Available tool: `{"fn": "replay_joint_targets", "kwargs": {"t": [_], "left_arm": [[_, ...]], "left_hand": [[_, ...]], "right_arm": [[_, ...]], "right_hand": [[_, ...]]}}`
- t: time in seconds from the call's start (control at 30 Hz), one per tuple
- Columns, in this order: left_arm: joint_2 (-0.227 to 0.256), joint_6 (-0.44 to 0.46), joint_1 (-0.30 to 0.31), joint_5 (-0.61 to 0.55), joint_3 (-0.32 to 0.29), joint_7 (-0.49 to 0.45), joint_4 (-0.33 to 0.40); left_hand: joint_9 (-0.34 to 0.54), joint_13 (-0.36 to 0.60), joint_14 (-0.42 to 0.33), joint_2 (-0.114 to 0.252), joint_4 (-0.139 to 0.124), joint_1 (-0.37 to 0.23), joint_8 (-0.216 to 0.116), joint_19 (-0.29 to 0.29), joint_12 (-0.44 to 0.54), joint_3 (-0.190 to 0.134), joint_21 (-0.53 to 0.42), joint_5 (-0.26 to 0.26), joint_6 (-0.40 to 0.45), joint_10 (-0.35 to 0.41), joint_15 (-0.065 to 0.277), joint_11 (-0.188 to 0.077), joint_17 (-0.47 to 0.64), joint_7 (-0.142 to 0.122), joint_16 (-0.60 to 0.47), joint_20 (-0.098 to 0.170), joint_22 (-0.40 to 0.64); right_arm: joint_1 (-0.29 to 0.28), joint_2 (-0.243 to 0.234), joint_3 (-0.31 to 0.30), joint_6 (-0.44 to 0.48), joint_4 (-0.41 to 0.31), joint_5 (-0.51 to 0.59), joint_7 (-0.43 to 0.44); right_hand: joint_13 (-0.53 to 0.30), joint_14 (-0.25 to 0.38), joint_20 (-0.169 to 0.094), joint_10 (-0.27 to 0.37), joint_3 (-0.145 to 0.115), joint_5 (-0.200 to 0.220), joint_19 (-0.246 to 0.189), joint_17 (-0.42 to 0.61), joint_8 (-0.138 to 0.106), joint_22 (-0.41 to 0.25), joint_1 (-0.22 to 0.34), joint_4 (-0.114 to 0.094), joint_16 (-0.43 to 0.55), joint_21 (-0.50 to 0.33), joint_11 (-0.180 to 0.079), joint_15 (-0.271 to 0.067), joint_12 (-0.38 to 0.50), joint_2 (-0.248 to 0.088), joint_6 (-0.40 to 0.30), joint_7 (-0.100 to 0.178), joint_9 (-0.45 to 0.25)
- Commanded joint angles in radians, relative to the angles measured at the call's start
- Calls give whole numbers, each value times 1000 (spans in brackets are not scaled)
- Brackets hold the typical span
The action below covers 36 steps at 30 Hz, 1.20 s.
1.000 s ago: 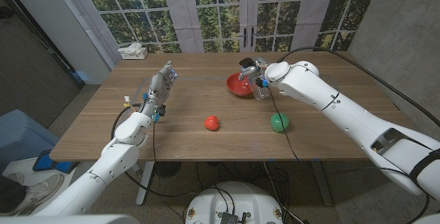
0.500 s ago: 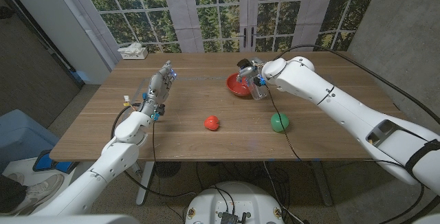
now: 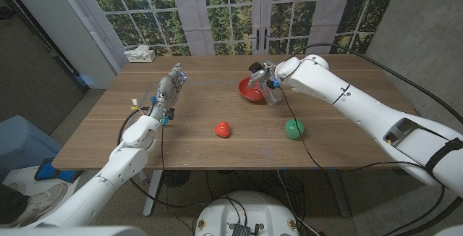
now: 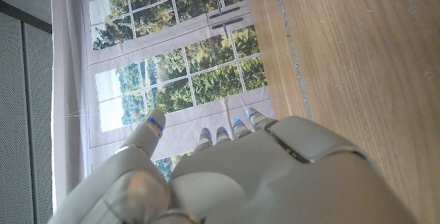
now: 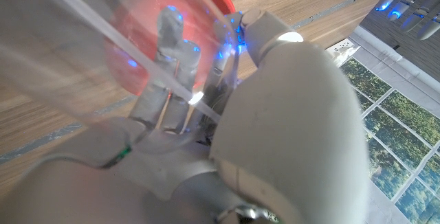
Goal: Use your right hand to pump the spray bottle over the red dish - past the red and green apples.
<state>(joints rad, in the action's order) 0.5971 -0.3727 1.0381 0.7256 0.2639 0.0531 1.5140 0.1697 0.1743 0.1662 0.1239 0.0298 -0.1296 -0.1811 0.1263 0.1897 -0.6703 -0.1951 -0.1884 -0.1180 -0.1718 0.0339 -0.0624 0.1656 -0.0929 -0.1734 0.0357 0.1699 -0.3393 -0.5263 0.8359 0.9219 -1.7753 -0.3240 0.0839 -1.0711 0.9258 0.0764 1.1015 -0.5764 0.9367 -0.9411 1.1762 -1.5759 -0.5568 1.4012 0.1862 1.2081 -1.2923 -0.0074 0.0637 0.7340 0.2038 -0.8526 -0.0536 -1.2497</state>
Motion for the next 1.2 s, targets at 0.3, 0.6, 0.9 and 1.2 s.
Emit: {"fn": "replay_joint_targets", "kwargs": {"t": [0.3, 0.6, 0.9, 1.2], "left_arm": [[-5, 14, -25, -6, 13, 1, -10], [-6, 17, -30, -13, 18, -4, -5], [-7, 20, -33, -17, 22, -9, 0], [-4, 23, -31, -24, 23, -16, 9]], "left_hand": [[3, 3, 116, 48, 11, -17, -2, 1, 0, -4, 4, 1, -4, -70, 58, 5, 1, 3, -2, 60, 2], [3, 3, 115, 49, 14, -20, -2, 2, 0, -4, 4, 2, -4, -71, 58, 5, 1, 2, -2, 60, 2], [3, 3, 116, 47, 18, -22, -2, 2, 0, -3, 4, 4, -3, -71, 58, 4, 1, 1, -2, 61, 3], [3, 3, 117, 45, 22, -23, -2, 2, 0, -1, 4, 5, -3, -72, 58, 3, 1, 0, -2, 63, 3]], "right_arm": [[-12, -12, -42, -38, 38, -44, -40], [-30, -24, -59, -44, 19, -48, -17], [-43, -31, -69, -56, 10, -50, -4], [-35, -38, -62, -56, 7, -47, -14]], "right_hand": [[94, 182, -300, -110, 37, -30, -182, 83, 6, 41, 16, -24, 387, 4, -43, -270, -104, -71, -24, -7, 8], [294, 126, -302, -170, 100, -132, -137, 83, 347, 76, 44, -25, 384, -24, -63, -268, -181, -121, 290, 7, 304], [322, 111, -302, -181, 104, -147, -124, 83, 463, 87, 48, -24, 382, -31, -61, -268, -176, -122, 268, -6, 434], [332, 108, -302, -185, 109, -157, -117, 82, 510, 94, 52, -25, 382, -35, -63, -269, -169, -126, 243, -5, 491]]}}
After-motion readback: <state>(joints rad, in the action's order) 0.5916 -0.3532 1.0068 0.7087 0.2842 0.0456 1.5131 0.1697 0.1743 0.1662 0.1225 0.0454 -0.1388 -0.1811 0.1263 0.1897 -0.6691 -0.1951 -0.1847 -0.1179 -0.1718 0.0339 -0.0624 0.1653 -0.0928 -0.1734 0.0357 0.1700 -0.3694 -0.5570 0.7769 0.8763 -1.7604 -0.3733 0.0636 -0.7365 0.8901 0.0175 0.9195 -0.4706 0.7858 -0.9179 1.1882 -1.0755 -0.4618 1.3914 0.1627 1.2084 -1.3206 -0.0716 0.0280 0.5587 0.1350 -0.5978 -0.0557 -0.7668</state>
